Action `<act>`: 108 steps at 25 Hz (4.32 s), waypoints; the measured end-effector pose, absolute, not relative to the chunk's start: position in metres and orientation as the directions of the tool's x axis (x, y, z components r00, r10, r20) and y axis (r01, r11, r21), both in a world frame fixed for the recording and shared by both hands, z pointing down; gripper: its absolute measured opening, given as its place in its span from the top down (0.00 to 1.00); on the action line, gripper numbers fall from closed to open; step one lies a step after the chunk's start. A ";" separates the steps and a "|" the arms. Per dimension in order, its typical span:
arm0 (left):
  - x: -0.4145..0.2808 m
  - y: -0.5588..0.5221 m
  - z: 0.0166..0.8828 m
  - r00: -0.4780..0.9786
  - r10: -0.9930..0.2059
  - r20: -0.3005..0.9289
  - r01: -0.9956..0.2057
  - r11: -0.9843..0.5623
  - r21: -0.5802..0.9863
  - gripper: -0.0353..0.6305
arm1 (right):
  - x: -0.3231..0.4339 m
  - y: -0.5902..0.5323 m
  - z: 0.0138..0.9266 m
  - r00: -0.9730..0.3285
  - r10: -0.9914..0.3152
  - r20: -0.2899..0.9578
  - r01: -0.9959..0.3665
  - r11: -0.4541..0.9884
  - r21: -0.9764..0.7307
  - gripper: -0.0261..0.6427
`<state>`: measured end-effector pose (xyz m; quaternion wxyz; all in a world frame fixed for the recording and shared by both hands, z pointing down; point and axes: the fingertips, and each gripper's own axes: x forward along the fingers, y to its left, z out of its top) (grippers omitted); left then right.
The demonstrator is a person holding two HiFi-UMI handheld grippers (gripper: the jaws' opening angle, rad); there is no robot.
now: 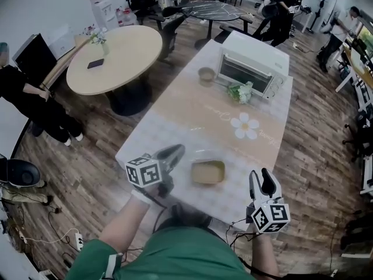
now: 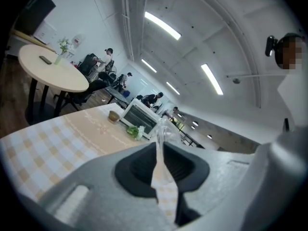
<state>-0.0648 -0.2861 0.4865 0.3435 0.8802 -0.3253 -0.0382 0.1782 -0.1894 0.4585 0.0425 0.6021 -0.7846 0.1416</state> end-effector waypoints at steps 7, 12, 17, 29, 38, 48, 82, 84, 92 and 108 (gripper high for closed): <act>-0.068 -0.284 0.438 0.786 -0.614 0.071 -0.528 -0.606 0.595 0.88 | 0.173 -0.186 0.433 -0.280 -0.943 0.181 -0.955 0.255 -0.149 0.72; -0.073 -0.288 0.405 0.775 -0.632 0.019 -0.539 -0.644 0.543 0.88 | 0.167 -0.189 0.417 -0.286 -0.949 0.135 -0.953 0.267 -0.141 0.73; -0.073 -0.283 0.376 0.760 -0.650 -0.031 -0.552 -0.668 0.499 0.88 | 0.168 -0.188 0.393 -0.288 -0.955 0.065 -0.954 0.280 -0.110 0.73; -0.080 -0.279 0.338 0.746 -0.657 -0.106 -0.554 -0.701 0.449 0.88 | 0.164 -0.185 0.354 -0.316 -0.948 -0.039 -0.944 0.319 -0.081 0.85; -0.072 -0.280 0.327 0.758 -0.640 -0.124 -0.537 -0.721 0.439 0.88 | 0.174 -0.184 0.342 -0.270 -0.959 -0.080 -0.962 0.273 -0.028 0.85; -0.070 -0.291 0.324 0.760 -0.635 -0.139 -0.536 -0.732 0.421 0.88 | 0.178 -0.196 0.340 -0.259 -0.961 -0.096 -0.965 0.262 -0.018 0.85; -0.060 -0.296 0.326 0.757 -0.643 -0.118 -0.537 -0.714 0.449 0.88 | 0.185 -0.203 0.344 -0.284 -0.955 -0.082 -0.957 0.288 -0.041 0.85; -0.059 -0.296 0.325 0.757 -0.642 -0.121 -0.536 -0.716 0.447 0.88 | 0.186 -0.204 0.344 -0.285 -0.955 -0.083 -0.956 0.289 -0.043 0.85; -0.052 -0.291 0.327 0.758 -0.641 -0.121 -0.538 -0.719 0.441 0.88 | 0.190 -0.200 0.349 -0.299 -0.951 -0.080 -0.952 0.303 -0.040 0.85; -0.062 -0.283 0.329 0.717 -0.688 -0.110 -0.586 -0.681 0.440 0.88 | 0.187 -0.207 0.355 -0.354 -0.933 -0.068 -0.933 0.357 -0.052 0.85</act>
